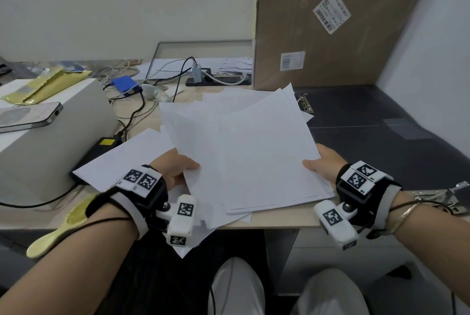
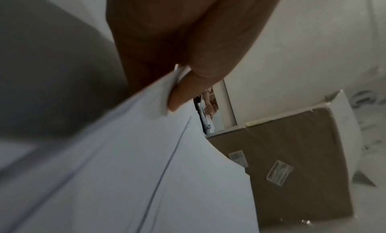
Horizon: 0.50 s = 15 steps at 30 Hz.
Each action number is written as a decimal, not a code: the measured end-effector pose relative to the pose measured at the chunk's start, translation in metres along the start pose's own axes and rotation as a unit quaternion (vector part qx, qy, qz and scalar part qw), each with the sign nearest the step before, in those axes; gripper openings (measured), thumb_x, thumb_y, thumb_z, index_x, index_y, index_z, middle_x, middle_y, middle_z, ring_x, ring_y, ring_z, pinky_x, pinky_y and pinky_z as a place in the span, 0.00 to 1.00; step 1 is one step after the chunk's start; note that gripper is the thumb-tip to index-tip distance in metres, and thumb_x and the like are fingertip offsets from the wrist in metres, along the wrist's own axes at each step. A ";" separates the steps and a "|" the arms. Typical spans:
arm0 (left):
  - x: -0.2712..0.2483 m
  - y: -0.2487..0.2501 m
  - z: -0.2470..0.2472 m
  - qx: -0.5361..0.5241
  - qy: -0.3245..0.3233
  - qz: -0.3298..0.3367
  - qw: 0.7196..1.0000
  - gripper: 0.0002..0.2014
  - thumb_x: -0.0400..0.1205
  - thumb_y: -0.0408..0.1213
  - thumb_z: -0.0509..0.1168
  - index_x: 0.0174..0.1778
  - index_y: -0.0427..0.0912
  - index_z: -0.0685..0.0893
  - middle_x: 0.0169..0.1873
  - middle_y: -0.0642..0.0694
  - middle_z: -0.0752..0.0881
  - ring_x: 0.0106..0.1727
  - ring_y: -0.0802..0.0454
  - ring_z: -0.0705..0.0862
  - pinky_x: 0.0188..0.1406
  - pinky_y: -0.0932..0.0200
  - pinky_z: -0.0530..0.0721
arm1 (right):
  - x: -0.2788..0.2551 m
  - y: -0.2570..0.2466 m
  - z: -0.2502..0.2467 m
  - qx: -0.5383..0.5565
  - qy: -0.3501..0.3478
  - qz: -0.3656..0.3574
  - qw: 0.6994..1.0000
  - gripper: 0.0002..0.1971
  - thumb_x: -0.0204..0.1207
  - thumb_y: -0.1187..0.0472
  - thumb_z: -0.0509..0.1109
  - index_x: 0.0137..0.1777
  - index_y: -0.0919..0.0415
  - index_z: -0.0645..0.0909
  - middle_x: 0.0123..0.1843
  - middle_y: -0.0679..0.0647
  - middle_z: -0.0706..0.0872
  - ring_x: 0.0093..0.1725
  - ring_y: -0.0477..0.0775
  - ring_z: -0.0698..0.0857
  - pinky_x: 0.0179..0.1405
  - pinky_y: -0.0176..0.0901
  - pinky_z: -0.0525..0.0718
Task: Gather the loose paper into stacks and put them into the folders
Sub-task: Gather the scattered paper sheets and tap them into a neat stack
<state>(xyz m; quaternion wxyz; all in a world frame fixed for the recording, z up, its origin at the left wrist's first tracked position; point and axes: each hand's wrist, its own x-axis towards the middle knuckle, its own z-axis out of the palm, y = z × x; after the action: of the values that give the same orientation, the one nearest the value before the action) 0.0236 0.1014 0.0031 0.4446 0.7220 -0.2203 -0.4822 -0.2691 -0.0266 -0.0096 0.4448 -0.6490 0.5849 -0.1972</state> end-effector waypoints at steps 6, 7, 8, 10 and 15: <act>0.006 0.010 -0.002 0.094 0.157 0.138 0.973 0.16 0.78 0.20 0.59 0.61 0.31 0.78 0.51 0.35 0.82 0.53 0.37 0.81 0.55 0.47 0.81 | -0.002 0.003 0.001 0.001 0.024 0.003 1.000 0.18 0.78 0.70 0.64 0.68 0.64 0.75 0.65 0.61 0.82 0.61 0.61 0.81 0.60 0.47 0.77; 0.005 0.012 -0.004 0.088 0.181 0.157 0.967 0.16 0.78 0.19 0.58 0.59 0.32 0.79 0.49 0.35 0.81 0.51 0.38 0.80 0.52 0.48 0.80 | -0.003 0.004 0.000 0.001 0.030 0.004 1.000 0.19 0.78 0.70 0.64 0.68 0.65 0.74 0.65 0.61 0.82 0.63 0.62 0.81 0.59 0.47 0.76; 0.005 0.015 -0.007 0.075 0.202 0.172 0.961 0.15 0.77 0.20 0.57 0.58 0.33 0.79 0.48 0.36 0.81 0.50 0.38 0.80 0.51 0.48 0.80 | -0.004 0.005 -0.001 0.000 0.035 0.005 0.999 0.19 0.78 0.70 0.63 0.69 0.65 0.74 0.66 0.61 0.81 0.64 0.62 0.80 0.59 0.46 0.76; 0.005 0.019 -0.013 0.047 0.231 0.188 0.953 0.14 0.76 0.20 0.56 0.55 0.35 0.79 0.47 0.36 0.81 0.49 0.39 0.80 0.49 0.48 0.79 | -0.005 0.007 -0.002 -0.004 0.041 0.005 0.999 0.20 0.78 0.70 0.63 0.70 0.65 0.73 0.66 0.61 0.81 0.65 0.62 0.80 0.57 0.44 0.75; 0.007 0.028 -0.025 -0.076 0.245 0.184 0.949 0.13 0.77 0.18 0.57 0.47 0.41 0.78 0.46 0.40 0.82 0.49 0.45 0.79 0.49 0.54 0.76 | -0.006 0.011 -0.007 -0.009 0.052 0.004 0.999 0.20 0.78 0.70 0.62 0.70 0.65 0.73 0.66 0.62 0.81 0.64 0.62 0.80 0.56 0.44 0.74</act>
<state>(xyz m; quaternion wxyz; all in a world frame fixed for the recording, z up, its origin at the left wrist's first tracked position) 0.0514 0.0930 0.0269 0.6194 0.7291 -0.1959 -0.2155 -0.2823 -0.0227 -0.0137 0.4086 -0.6399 0.6112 -0.2236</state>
